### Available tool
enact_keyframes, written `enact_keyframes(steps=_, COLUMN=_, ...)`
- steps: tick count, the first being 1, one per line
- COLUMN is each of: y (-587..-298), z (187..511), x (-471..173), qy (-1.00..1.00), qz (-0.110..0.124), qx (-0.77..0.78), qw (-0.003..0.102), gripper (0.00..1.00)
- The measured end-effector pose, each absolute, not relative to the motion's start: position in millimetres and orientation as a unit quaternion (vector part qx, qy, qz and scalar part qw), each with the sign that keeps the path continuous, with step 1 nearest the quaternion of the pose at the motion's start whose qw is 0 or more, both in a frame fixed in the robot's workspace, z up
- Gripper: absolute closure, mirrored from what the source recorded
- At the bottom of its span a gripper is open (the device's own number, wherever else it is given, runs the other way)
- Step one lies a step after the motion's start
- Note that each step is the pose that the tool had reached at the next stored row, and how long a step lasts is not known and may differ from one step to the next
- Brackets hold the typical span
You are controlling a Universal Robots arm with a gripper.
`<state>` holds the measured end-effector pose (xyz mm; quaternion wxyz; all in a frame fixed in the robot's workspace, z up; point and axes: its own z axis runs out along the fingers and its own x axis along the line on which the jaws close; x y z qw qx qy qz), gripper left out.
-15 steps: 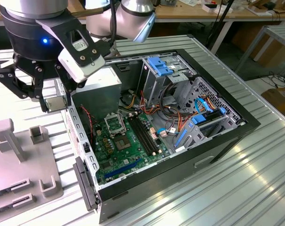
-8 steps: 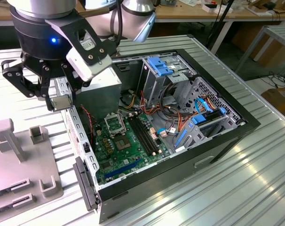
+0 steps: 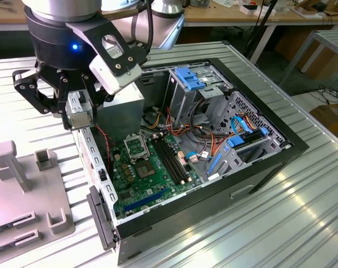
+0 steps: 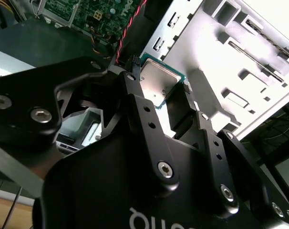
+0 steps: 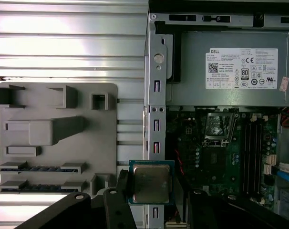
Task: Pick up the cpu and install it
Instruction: 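Pick up the cpu and move it towards the insertion slot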
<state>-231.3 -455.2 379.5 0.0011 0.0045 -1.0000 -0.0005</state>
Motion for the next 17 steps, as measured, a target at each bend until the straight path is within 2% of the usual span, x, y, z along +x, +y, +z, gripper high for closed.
enact_keyframes(steps=17, y=-455, z=380, x=-197, qy=-1.000, qz=0.000, qx=0.005, qw=0.001, gripper=0.53)
